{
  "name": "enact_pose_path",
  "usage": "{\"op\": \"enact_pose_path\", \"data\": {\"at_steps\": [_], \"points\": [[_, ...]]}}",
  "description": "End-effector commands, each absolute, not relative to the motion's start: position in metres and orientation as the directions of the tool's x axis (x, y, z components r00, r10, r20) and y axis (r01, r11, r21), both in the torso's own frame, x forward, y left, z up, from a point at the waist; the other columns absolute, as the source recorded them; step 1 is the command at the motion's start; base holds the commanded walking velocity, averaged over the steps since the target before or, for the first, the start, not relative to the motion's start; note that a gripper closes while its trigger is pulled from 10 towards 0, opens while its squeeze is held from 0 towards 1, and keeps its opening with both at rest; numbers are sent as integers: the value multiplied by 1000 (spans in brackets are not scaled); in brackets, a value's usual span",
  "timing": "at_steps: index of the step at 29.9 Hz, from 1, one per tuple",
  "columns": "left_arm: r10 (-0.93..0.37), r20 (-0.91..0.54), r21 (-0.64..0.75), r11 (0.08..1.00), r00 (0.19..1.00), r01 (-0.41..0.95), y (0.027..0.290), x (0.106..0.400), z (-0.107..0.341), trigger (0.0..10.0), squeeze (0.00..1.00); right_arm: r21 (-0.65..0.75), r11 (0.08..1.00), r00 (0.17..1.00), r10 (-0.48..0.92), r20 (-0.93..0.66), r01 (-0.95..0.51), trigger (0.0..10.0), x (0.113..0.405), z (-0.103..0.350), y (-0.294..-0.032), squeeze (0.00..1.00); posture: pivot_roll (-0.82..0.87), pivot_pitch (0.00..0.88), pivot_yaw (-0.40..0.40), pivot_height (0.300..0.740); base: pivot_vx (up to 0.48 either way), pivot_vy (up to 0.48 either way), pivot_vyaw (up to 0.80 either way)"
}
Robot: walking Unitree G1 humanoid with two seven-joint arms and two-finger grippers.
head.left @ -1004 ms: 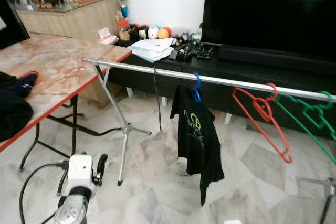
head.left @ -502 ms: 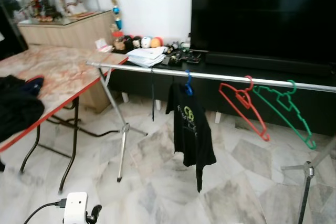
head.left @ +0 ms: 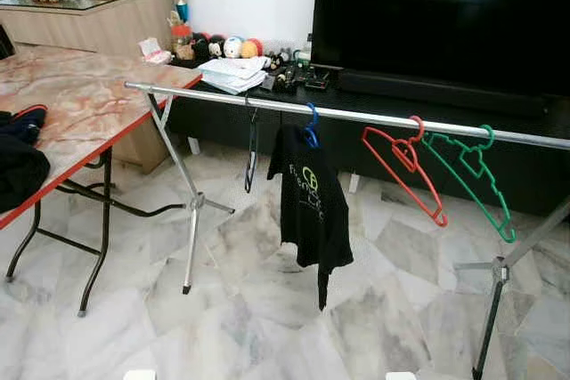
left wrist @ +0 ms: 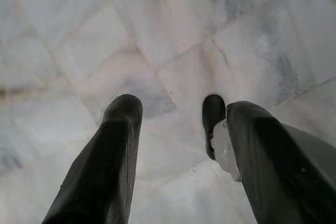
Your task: Hang hanger
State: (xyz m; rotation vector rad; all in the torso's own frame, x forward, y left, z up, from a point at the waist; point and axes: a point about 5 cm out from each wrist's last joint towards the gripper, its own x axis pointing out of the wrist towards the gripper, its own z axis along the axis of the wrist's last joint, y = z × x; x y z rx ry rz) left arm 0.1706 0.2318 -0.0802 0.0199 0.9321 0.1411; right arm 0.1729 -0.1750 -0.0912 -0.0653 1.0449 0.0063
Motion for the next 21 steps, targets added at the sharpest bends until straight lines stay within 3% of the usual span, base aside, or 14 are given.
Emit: {"op": "enact_pose_path", "data": {"at_steps": [1,7,11,16,21], "points": [[145,-807,107,989,573,-99,244,165,-80,10000,0,-50,999,484,-38,-874,-12,10000,169,-93,-176,0,-16,0,22,740,0,0,-800],[182,-833,142,983,523,-115,260,151,-81,10000,0,-54,998,480,-38,-877,-18,10000,169,-94,-172,0,-48,0,38,740,0,0,-800],[212,-842,176,977,496,-119,266,147,-82,10000,0,-60,998,483,-54,-874,3,10000,168,-94,-173,0,-47,0,42,740,0,-442,-800],[195,-852,159,980,485,-116,256,147,-85,10000,0,-67,996,475,-83,-876,51,10000,166,-94,-179,0,-15,0,33,740,0,-424,-800],[168,-859,133,985,484,-107,244,148,-88,10000,0,-46,993,476,-94,-874,112,10000,163,-95,-184,0,-11,0,25,740,0,0,-800]]}}
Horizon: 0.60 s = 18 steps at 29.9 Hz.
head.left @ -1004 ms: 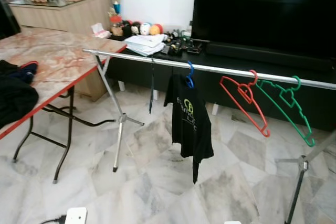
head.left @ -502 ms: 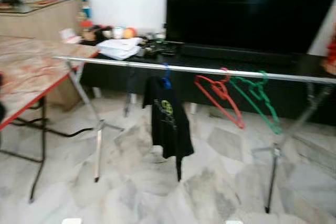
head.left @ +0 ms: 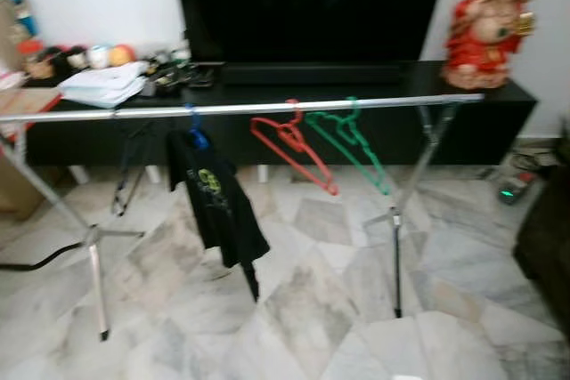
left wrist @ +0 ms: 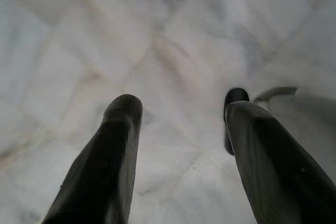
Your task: Hang hanger
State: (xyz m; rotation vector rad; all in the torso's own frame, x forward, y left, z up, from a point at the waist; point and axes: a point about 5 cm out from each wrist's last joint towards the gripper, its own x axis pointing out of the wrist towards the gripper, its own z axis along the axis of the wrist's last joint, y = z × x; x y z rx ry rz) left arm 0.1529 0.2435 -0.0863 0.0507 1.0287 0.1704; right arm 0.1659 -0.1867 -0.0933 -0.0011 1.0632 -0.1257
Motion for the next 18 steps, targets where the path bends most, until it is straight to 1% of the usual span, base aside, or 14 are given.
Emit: {"op": "enact_pose_path", "data": {"at_steps": [1,4,5,6,7,13,18], "points": [[167,-859,132,986,484,-107,243,148,-89,10000,0,-47,994,478,-90,-874,102,10000,163,-95,-184,0,-11,0,25,740,0,0,-800],[166,-860,127,985,482,-114,240,148,-90,10000,0,-52,994,475,-90,-876,92,10000,163,-95,-187,0,8,0,8,740,0,0,-800],[163,-860,122,986,483,-116,238,148,-90,10000,0,-54,993,474,-96,-875,103,10000,162,-95,-188,596,15,0,5,740,0,0,-800],[161,-861,118,986,483,-118,236,148,-90,10000,0,-55,992,473,-101,-875,111,10000,162,-94,-190,596,18,0,4,740,0,0,-800],[158,-861,114,986,483,-120,235,148,-91,10000,0,-56,992,472,-104,-876,116,10000,162,-94,-191,1000,20,0,4,740,0,0,-800],[155,-862,114,987,482,-114,235,147,-91,10000,0,-52,992,472,-100,-876,113,10000,162,-94,-190,1000,-4,0,14,740,0,0,-800],[160,-865,127,987,476,-100,238,146,-91,10000,0,-37,992,474,-92,-876,125,10000,162,-95,-185,1000,-34,0,39,740,0,0,-800]]}}
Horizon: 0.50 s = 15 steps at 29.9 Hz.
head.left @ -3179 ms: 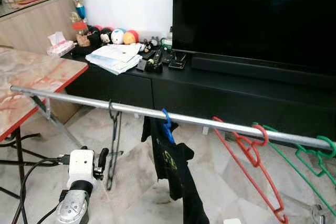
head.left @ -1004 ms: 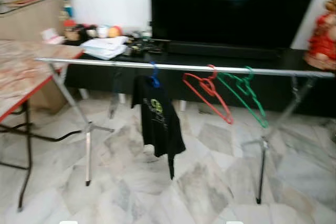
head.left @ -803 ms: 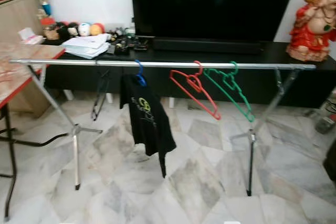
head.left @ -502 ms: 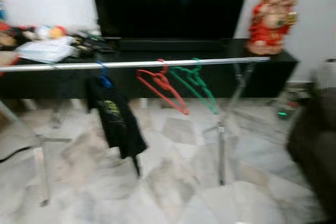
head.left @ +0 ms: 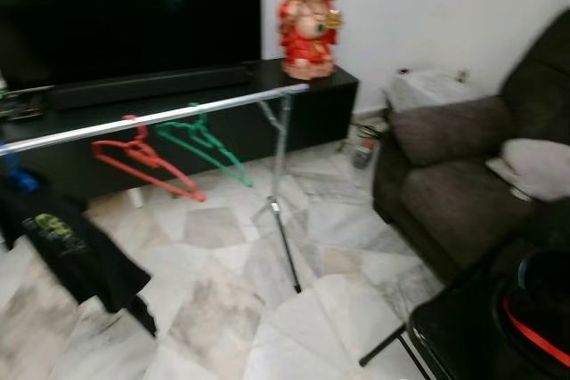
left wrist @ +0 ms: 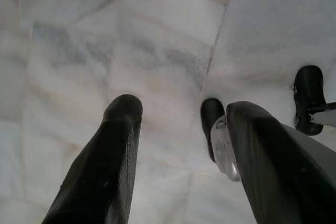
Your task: Hang hanger
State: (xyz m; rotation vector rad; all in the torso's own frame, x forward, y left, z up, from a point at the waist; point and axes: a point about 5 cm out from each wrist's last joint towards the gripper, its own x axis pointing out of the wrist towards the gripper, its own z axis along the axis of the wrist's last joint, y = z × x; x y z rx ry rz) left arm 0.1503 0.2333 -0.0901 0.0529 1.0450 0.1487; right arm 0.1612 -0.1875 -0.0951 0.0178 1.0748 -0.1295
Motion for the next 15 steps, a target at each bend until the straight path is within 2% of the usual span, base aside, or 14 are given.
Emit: {"op": "enact_pose_path", "data": {"at_steps": [1,8,9,11,12,13,15], "points": [[161,-864,130,987,477,-97,239,147,-90,10000,0,-29,990,473,-92,-876,139,10000,162,-95,-183,1000,-38,0,45,740,0,0,-800],[155,-856,138,988,493,-71,240,154,-87,10000,0,-24,989,471,-91,-878,148,10000,161,-96,-179,1000,-46,0,62,740,0,0,-800],[154,-855,142,988,496,-63,240,155,-87,10000,0,-26,989,474,-94,-875,149,10000,162,-96,-178,914,-46,0,63,740,0,0,-800],[154,-854,146,988,497,-56,241,156,-86,10000,0,-24,988,481,-96,-872,154,10000,162,-96,-178,914,-43,0,65,740,0,0,-800],[153,-853,149,988,499,-48,241,156,-86,10000,0,-17,988,485,-90,-870,153,10000,162,-96,-177,0,-45,0,68,740,0,0,0],[153,-853,151,988,499,-44,242,157,-85,10000,0,-12,988,487,-85,-869,152,10000,162,-96,-177,0,-45,0,69,740,0,0,0],[163,-853,174,985,495,-24,245,156,-85,10000,0,4,988,501,-75,-862,156,10000,163,-95,-175,0,-40,0,69,740,0,-480,0]]}}
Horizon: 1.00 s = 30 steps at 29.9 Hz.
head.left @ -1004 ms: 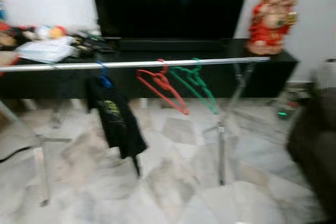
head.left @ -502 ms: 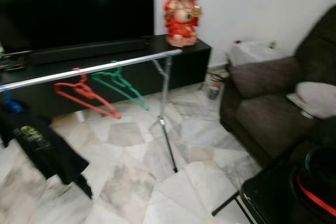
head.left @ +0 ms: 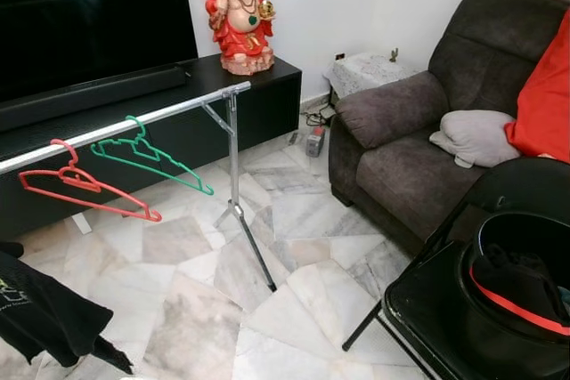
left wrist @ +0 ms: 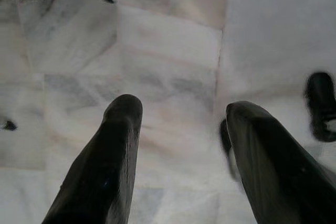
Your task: Hang hanger
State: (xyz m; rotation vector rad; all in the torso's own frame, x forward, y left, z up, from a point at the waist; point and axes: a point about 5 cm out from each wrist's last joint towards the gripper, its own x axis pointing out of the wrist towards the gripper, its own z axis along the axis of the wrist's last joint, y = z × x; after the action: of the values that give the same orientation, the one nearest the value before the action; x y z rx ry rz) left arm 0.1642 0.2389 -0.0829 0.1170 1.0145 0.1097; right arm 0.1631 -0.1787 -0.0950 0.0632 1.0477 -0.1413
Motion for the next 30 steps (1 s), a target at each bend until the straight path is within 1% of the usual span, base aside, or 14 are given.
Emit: {"op": "enact_pose_path", "data": {"at_steps": [1,5,7,9,17,30], "points": [[167,-855,179,984,492,-22,247,155,-85,10000,0,3,988,507,-78,-859,157,10000,164,-95,-175,0,-40,0,72,740,0,-480,0],[174,-857,183,983,486,-29,253,152,-84,10000,0,-2,987,507,-83,-858,158,10000,164,-95,-174,0,-38,0,74,740,0,-480,0],[183,-857,190,981,481,-34,258,149,-84,10000,0,-2,987,502,-84,-861,162,10000,163,-95,-174,0,-34,0,75,740,0,-480,-744],[190,-859,182,981,476,-63,260,147,-84,10000,0,3,985,498,-86,-863,174,10000,163,-95,-173,0,-36,0,79,740,0,0,-800],[177,-865,178,983,470,-41,253,143,-88,10000,0,-2,986,496,-87,-864,170,10000,162,-96,-171,0,-39,0,89,740,0,0,-800],[176,-853,181,983,491,-38,255,152,-84,10000,0,-4,985,506,-91,-858,171,10000,165,-95,-169,0,-49,0,108,740,0,0,-800]]}}
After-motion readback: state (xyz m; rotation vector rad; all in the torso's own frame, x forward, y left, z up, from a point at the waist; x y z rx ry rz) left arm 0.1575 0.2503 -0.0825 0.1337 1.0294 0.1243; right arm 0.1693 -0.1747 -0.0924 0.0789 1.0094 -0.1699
